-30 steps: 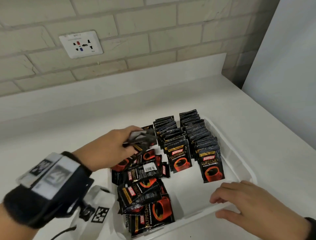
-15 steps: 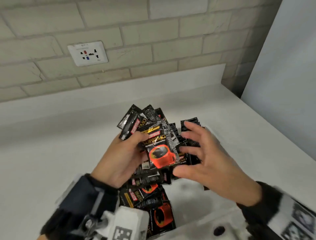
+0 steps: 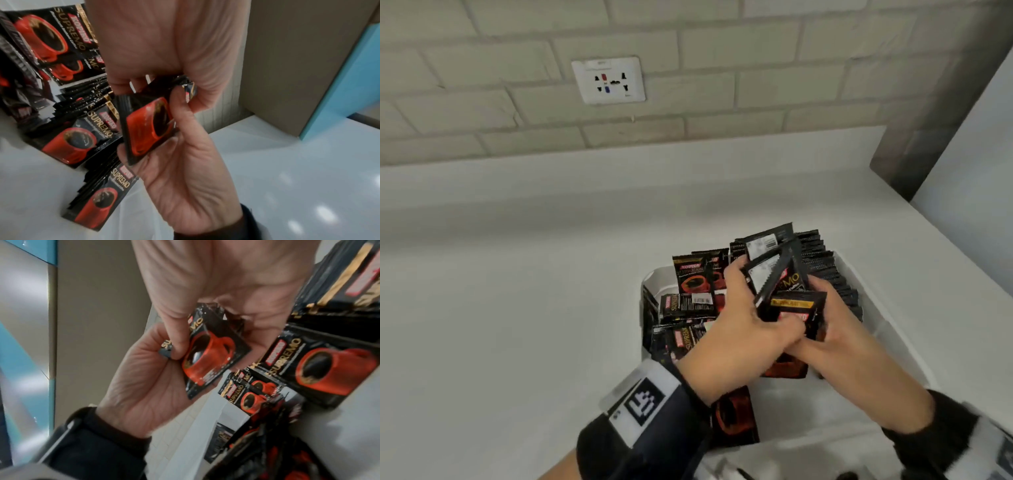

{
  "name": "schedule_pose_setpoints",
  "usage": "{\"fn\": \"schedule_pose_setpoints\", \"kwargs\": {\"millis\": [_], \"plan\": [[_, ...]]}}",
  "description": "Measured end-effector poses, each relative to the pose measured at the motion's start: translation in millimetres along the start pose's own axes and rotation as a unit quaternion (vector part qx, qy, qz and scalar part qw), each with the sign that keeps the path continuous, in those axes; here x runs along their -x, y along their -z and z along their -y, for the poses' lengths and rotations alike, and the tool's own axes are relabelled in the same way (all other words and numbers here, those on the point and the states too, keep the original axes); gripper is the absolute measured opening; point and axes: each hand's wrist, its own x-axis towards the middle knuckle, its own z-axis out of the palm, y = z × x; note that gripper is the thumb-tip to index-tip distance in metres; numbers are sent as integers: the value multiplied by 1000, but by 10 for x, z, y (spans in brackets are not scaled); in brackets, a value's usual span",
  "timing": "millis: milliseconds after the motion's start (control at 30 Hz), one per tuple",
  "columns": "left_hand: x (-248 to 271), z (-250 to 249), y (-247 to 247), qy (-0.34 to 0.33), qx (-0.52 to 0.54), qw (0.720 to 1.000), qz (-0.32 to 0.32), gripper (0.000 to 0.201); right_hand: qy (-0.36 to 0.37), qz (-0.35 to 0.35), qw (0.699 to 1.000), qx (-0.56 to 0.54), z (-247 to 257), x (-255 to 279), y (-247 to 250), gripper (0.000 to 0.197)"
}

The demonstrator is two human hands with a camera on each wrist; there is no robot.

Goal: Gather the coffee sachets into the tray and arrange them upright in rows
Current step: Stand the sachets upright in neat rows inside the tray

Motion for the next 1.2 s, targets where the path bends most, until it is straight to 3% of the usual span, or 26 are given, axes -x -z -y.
{"fn": "schedule_pose_setpoints", "kwargs": {"millis": [33,133,233,267,367,467,567,667,833,933,1033,1100,1200], "plan": [[8,3,-27,-6,4,1000,15,66,-8,4,1000,-7,-7,30,25,56],[22,38,-56,-18,56,997,51,80,-10,0,999,-44,-46,104,107,90],[-27,119,-11,-8,136,990,42,85,-32,23,992,-117,-25,142,133,78],[-41,147,-2,-8,149,988,46,78,-33,31,991,-124,-17,145,119,76],[-38,197,22,6,165,984,60,46,-50,35,993,-97,-73,134,54,96],[-20,236,46,53,185,980,50,34,-52,57,992,-97,-88,123,-42,90],[15,243,65,36,134,989,51,36,-26,35,995,-88,-77,102,-32,82],[33,200,72,25,78,994,70,51,-17,17,990,-142,-78,95,32,74],[9,39,337,-31,-98,987,123,52,-33,-20,983,-178,-92,111,188,92],[-57,-77,650,-19,-346,933,93,40,-12,-57,983,-175,-51,143,320,81],[-230,-55,882,29,-536,837,105,40,-1,-78,981,-178,-23,202,442,80],[-339,26,946,79,-595,785,152,46,-4,-82,982,-170,-25,232,484,89],[-464,152,933,158,-596,762,200,65,-9,-81,984,-160,-12,278,499,92]]}}
